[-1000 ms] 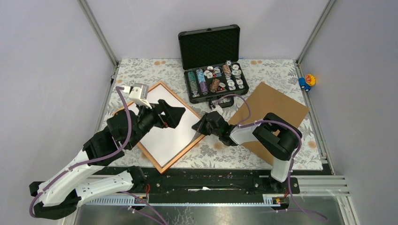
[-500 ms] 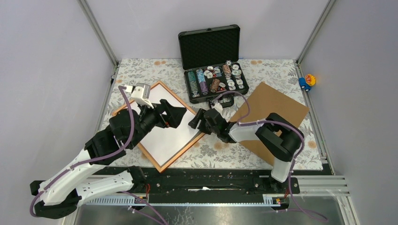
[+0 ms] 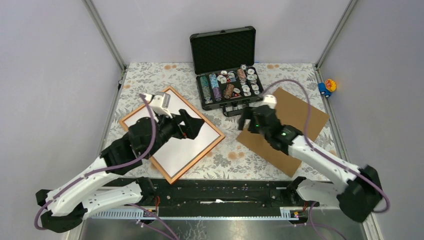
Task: Put the photo into the frame
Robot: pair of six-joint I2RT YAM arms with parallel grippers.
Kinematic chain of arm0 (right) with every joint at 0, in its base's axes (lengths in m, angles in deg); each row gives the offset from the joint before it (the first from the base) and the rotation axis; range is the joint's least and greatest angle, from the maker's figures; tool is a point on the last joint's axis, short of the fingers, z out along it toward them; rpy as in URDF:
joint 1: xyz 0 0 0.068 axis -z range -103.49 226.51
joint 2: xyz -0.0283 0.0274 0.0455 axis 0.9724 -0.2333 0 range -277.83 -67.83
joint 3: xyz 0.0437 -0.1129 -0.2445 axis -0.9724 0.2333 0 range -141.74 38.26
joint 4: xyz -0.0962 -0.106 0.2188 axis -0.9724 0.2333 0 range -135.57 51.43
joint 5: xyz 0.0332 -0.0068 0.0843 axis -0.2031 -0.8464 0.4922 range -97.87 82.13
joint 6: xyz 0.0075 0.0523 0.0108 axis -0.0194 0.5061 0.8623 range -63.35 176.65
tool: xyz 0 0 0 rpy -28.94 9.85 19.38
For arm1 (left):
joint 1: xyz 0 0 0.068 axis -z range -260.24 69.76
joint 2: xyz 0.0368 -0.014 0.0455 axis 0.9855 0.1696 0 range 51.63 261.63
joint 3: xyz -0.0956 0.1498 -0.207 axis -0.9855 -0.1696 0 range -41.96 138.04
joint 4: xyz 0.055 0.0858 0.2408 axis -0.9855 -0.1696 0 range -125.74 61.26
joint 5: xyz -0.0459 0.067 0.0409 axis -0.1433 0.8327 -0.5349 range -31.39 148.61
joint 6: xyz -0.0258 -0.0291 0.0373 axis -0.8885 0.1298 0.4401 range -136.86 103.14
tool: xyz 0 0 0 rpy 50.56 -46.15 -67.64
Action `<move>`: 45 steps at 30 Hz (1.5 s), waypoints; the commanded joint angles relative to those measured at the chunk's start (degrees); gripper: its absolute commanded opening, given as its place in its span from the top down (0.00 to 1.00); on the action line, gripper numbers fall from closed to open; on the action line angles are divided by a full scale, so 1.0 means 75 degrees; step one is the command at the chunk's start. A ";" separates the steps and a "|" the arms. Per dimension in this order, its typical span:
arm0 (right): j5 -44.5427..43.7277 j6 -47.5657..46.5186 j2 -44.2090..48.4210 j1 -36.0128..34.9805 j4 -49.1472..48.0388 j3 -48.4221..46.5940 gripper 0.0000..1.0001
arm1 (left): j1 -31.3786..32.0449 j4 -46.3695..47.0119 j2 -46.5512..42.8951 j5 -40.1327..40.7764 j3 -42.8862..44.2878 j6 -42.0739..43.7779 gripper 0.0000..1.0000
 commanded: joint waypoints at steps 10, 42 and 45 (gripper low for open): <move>0.1647 0.0166 0.1057 0.4152 0.1671 0.1416 0.00 | -0.0139 0.2122 0.5038 -0.3566 0.0335 -0.0834 0.01; 0.1691 0.0452 0.0434 0.9059 0.1181 0.2344 0.00 | -0.0779 0.1832 1.1394 -0.3685 0.4710 -0.0607 0.01; 0.1909 0.0437 0.0263 0.9067 0.1001 0.2405 0.00 | -0.0783 0.1842 1.1483 -0.3860 0.4764 -0.0727 0.01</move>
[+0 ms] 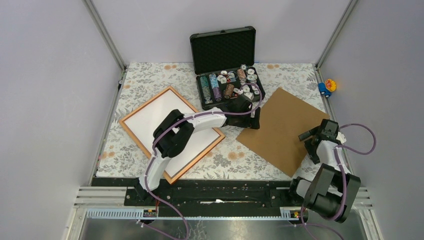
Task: Put the photo into the frame
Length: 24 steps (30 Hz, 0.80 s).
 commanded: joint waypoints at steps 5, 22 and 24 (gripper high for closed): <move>0.1317 -0.0286 -0.0665 0.0052 -0.0546 0.0063 0.00 | 0.0032 0.0056 0.0413 -0.1715 0.0419 -0.0389 0.01; 0.1777 -0.0188 -0.0194 0.0063 -0.0569 0.0354 0.00 | -0.0055 0.2712 -0.0920 -0.4725 0.0057 -0.2406 0.02; 0.1975 -0.0216 -0.0250 0.0063 -0.0668 0.0417 0.00 | -0.0064 0.2947 -0.1106 -0.4771 -0.0134 -0.2564 0.03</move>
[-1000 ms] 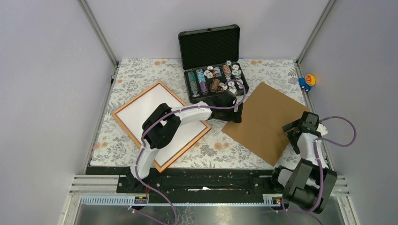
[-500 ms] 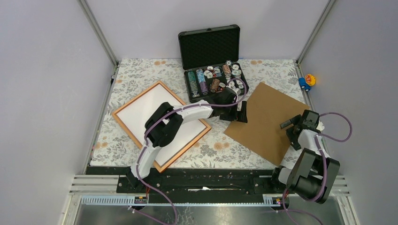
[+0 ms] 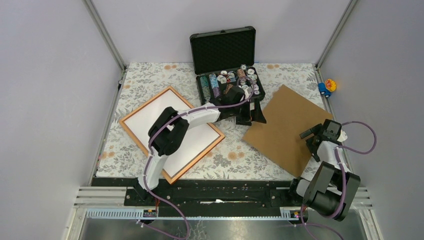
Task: Put the photo into the frame
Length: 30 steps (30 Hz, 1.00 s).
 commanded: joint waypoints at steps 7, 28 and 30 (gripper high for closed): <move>0.2197 0.0224 -0.0190 -0.0144 -0.0161 0.0451 0.00 | 0.0465 0.2705 -0.1634 -0.1818 -0.0740 -0.1601 0.05; 0.3590 0.0216 0.0060 -0.0141 -0.1002 0.0916 0.00 | 0.1141 0.2863 -0.2209 -0.0925 -0.0897 -0.2129 0.09; 0.3587 0.0228 0.0169 -0.0141 -0.0994 0.0927 0.00 | 0.1154 0.1750 -0.2412 -0.0034 -0.0857 -0.1563 0.13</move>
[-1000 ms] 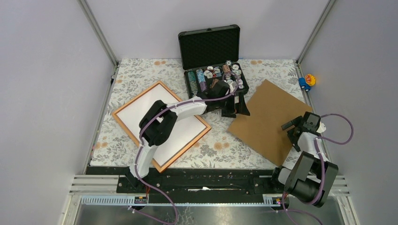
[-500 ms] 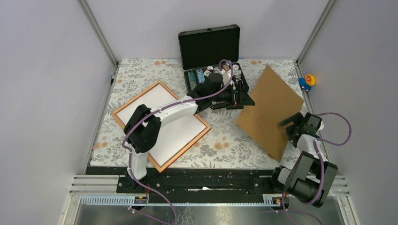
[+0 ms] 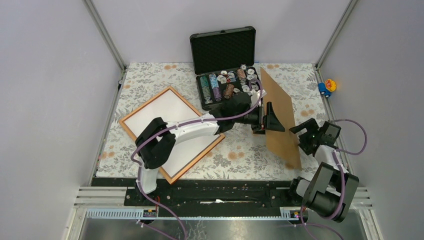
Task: Put the photo into the frame
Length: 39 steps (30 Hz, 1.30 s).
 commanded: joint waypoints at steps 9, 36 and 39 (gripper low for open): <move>0.0440 -0.0028 0.0612 -0.0187 0.0965 0.0300 0.00 | 0.0002 -0.2034 -0.1154 0.2864 -0.0084 0.1375 0.28; 0.1559 -0.0493 0.1826 -0.0199 0.1721 -0.0790 0.00 | -0.0105 -0.4447 -0.1552 0.2995 0.0651 0.4003 0.93; 0.1853 -0.0545 0.1692 -0.0199 0.1687 -0.0782 0.00 | -0.0153 -0.4660 -0.1519 0.2977 0.0654 0.3609 0.58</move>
